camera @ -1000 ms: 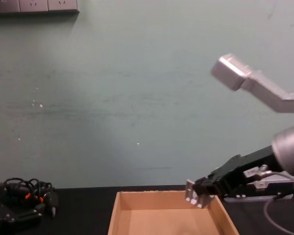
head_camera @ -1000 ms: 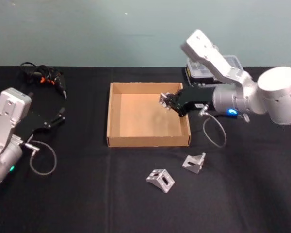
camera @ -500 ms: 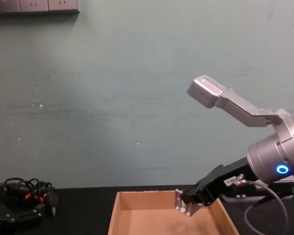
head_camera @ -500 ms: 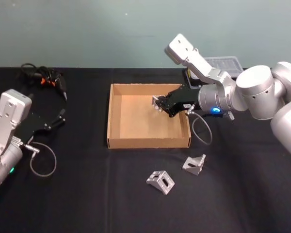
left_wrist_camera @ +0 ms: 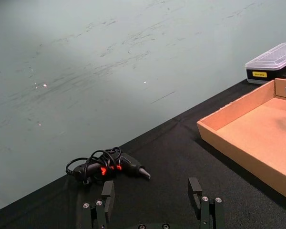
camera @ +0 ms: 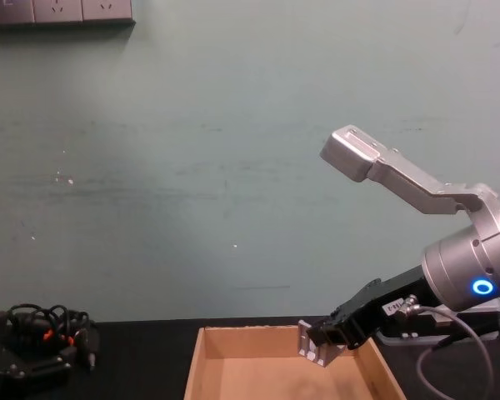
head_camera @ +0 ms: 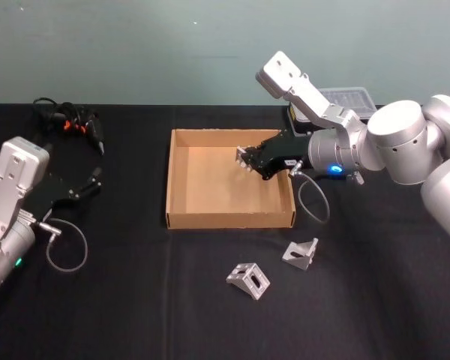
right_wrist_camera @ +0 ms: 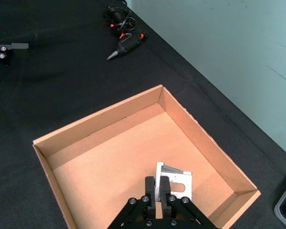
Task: Use one hand to pick up the angle iron from the table and place it into the box.
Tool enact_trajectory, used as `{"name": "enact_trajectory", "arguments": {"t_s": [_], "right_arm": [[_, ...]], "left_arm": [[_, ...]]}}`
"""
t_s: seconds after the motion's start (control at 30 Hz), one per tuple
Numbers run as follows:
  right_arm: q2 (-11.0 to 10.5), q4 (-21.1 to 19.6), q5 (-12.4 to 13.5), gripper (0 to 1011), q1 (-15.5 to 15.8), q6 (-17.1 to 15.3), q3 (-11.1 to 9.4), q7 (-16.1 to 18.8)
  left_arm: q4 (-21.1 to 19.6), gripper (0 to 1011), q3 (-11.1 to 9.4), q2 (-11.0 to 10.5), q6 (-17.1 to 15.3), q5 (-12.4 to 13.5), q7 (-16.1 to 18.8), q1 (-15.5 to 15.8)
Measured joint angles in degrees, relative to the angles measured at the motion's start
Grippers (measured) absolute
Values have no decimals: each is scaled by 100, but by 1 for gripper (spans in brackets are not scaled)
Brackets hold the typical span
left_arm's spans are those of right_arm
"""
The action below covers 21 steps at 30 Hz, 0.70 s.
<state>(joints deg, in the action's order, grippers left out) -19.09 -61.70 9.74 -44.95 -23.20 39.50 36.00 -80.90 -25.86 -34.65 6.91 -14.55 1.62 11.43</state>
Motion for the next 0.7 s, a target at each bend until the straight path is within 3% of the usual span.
{"name": "enact_trajectory", "arguments": {"t_s": [0.1,0.3,0.7], "right_arm": [[-3,-5,2,96,2,-2,-1,-3],[-6,-15,6,257,4,-7,-6,-8],[-12,-23,10,657,11,-8,-6,-14]], "left_arm": [[0,1011,0,0,0,0,0,0],[0,1011,0,0,0,0,0,0],[0,1011,0,0,0,0,0,0]]}}
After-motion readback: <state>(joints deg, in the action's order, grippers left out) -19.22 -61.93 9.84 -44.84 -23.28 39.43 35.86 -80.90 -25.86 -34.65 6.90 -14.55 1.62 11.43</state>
